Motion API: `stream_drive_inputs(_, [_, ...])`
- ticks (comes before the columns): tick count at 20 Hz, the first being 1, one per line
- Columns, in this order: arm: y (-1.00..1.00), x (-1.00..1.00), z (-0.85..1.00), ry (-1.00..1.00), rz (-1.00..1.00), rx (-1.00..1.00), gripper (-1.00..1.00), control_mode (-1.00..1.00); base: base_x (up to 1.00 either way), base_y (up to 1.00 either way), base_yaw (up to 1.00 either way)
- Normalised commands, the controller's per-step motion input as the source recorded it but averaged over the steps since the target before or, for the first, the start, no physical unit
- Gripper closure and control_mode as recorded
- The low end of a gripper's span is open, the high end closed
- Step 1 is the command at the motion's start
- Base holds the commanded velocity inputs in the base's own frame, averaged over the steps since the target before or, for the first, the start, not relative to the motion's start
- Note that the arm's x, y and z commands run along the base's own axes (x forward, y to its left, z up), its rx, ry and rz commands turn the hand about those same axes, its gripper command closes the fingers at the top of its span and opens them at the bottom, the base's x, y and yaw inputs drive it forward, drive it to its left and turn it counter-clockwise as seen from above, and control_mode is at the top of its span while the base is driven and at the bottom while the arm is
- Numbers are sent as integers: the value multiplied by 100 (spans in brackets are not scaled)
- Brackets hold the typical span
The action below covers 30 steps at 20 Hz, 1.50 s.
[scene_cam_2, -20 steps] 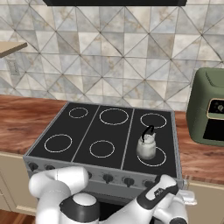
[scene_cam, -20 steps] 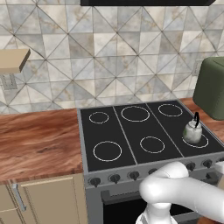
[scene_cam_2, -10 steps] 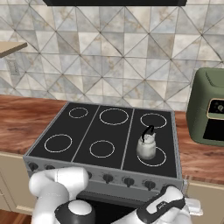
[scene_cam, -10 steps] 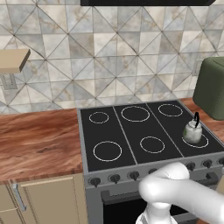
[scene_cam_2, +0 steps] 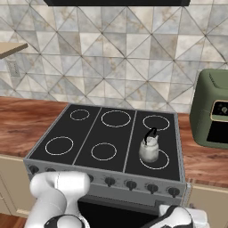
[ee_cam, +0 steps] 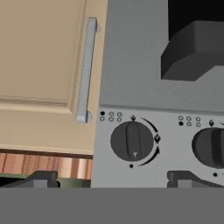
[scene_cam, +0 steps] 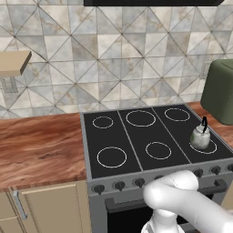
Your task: The kettle is done boiling. Turn off the stove, then wait for 300 timesteps before moving the kettle to the dining table.
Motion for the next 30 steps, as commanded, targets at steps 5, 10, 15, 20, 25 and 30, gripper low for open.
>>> stream_drive_inputs(5, [3, 0, 44, -10, 0, -9, -100, -100, 0, 0, 0])
stream_drive_inputs(10, [9, 0, 52, -10, 1, -19, -100, -100, 0, 0, 0])
stream_drive_inputs(15, [12, 0, 54, -12, 1, -23, -100, -100, 0, 0, 0])
stream_drive_inputs(20, [23, 0, 50, -9, 4, -27, -100, -100, 0, 0, 0])
stream_drive_inputs(25, [32, 0, 38, -2, 9, -29, -100, -100, 0, 0, 0])
stream_drive_inputs(30, [36, 0, 40, -1, 7, -31, -100, -100, 0, 0, 0])
